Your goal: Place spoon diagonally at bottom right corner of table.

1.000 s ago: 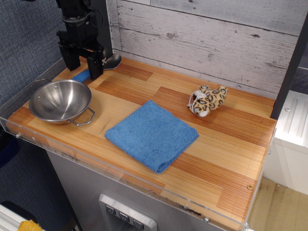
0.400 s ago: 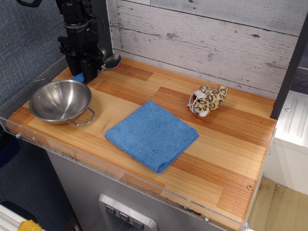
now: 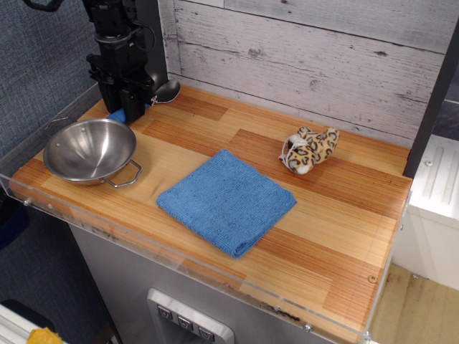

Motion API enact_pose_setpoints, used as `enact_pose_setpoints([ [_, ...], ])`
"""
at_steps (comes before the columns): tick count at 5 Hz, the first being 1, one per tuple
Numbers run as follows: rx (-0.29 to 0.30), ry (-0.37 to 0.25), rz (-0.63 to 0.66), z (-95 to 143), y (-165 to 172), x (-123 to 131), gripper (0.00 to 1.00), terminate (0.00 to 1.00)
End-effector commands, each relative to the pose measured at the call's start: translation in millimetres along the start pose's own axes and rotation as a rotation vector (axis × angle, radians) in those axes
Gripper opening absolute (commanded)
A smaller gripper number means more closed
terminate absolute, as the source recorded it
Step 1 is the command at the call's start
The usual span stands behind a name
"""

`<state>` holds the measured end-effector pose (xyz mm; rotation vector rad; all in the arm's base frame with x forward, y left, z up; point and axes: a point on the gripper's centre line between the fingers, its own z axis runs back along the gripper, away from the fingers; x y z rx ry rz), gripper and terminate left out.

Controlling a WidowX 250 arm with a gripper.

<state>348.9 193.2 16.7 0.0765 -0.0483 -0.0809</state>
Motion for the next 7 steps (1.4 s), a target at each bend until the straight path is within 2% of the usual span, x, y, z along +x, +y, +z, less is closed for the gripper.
enact_pose_setpoints([
  [1, 0.019, -0.090, -0.006, 50.7, 4.0, 10.3, 0.00, 0.00],
  [4, 0.013, -0.208, -0.013, 116.1, 0.7, 22.6, 0.00, 0.00],
  [5, 0.010, -0.241, -0.040, 135.1, -12.6, 23.3, 0.00, 0.00],
  [7, -0.004, -0.298, -0.141, 169.1, -64.0, 19.8, 0.00, 0.00],
])
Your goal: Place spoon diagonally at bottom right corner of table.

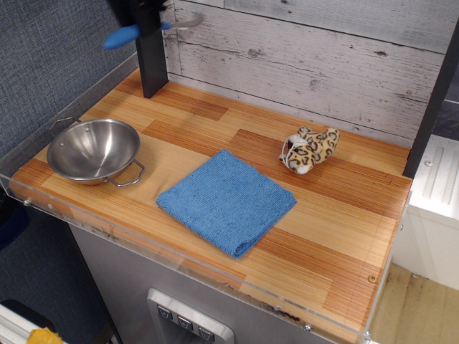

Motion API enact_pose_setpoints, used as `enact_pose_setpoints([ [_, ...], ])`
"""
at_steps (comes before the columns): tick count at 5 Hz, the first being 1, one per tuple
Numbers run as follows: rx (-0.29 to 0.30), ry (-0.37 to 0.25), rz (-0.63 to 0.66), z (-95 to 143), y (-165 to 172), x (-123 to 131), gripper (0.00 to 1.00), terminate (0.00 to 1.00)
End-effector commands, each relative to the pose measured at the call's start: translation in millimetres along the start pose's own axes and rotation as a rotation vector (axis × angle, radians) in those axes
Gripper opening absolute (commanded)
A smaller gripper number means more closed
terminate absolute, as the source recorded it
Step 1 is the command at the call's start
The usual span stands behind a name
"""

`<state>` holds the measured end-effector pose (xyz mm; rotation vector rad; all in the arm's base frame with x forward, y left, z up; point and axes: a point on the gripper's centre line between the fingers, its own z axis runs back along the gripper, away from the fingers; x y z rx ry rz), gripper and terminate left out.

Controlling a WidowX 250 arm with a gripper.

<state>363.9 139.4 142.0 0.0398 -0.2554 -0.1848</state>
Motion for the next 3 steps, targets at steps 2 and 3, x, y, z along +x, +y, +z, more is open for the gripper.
enact_pose_setpoints([
  [2, -0.062, -0.092, -0.159, 54.8, -91.4, -20.8, 0.00, 0.00],
  [3, -0.092, -0.080, -0.215, 54.8, -114.8, -38.8, 0.00, 0.00],
])
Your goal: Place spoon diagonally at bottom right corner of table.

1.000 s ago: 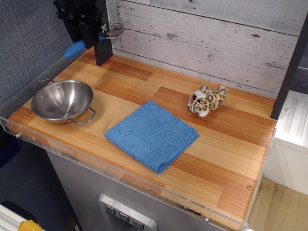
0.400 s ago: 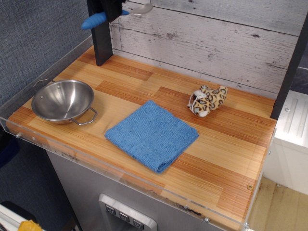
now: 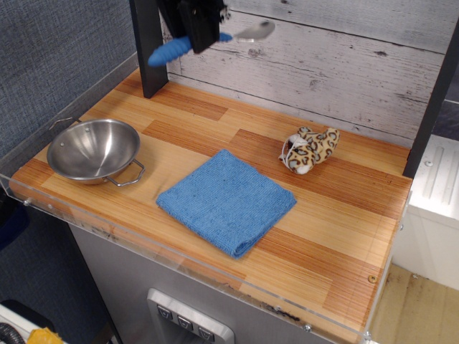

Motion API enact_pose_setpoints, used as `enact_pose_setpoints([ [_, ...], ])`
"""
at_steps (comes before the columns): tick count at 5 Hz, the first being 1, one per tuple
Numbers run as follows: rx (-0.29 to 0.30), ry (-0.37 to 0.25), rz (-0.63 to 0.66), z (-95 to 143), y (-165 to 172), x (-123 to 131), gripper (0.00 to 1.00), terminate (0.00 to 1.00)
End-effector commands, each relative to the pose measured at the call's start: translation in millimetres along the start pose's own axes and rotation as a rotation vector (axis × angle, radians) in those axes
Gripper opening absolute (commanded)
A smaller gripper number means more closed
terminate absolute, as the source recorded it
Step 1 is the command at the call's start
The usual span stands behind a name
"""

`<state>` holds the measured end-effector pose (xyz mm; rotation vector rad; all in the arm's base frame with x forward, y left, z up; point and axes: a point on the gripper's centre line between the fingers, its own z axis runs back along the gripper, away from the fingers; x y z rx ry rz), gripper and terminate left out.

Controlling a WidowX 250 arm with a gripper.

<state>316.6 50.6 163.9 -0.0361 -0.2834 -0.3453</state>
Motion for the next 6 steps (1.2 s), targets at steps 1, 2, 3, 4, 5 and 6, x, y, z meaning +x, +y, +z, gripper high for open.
enact_pose_setpoints([
  [1, -0.024, -0.035, -0.106, 15.0, -44.0, -18.2, 0.00, 0.00],
  [2, -0.056, -0.019, -0.154, 3.9, -68.9, -21.3, 0.00, 0.00],
  [3, -0.088, -0.002, -0.185, -9.6, -85.7, -23.6, 0.00, 0.00],
  [4, -0.118, 0.026, -0.229, -28.3, -98.8, -27.9, 0.00, 0.00],
  [5, -0.140, 0.063, -0.284, -46.4, -108.4, -36.1, 0.00, 0.00],
  [6, -0.165, 0.082, -0.337, -59.8, -117.5, -43.7, 0.00, 0.00],
])
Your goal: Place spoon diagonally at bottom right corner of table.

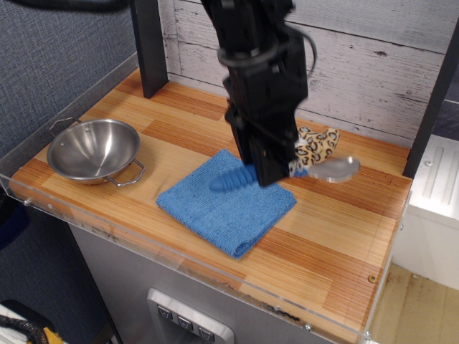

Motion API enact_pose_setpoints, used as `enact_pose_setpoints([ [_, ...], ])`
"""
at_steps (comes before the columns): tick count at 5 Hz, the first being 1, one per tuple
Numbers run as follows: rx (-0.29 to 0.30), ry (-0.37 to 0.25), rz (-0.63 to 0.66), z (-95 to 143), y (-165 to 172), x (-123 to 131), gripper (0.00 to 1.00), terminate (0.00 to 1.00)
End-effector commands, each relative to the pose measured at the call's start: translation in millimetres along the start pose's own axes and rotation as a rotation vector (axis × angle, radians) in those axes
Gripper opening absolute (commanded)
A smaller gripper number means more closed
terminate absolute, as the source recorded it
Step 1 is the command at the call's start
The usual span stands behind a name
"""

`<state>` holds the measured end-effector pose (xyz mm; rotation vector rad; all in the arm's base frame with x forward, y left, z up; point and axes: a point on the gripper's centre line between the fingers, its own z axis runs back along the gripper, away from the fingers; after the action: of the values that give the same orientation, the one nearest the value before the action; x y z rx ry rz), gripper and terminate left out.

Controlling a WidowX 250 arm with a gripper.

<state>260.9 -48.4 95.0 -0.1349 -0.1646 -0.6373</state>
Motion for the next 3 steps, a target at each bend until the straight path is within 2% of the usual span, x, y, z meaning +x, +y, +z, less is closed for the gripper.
enact_pose_setpoints([
  [1, -0.005, 0.003, -0.124, -17.6, -14.1, -11.5, 0.00, 0.00],
  [2, -0.008, 0.031, -0.171, -32.7, -21.2, -18.1, 0.00, 0.00],
  [3, -0.038, 0.037, -0.204, -51.1, -25.5, -22.4, 0.00, 0.00],
])
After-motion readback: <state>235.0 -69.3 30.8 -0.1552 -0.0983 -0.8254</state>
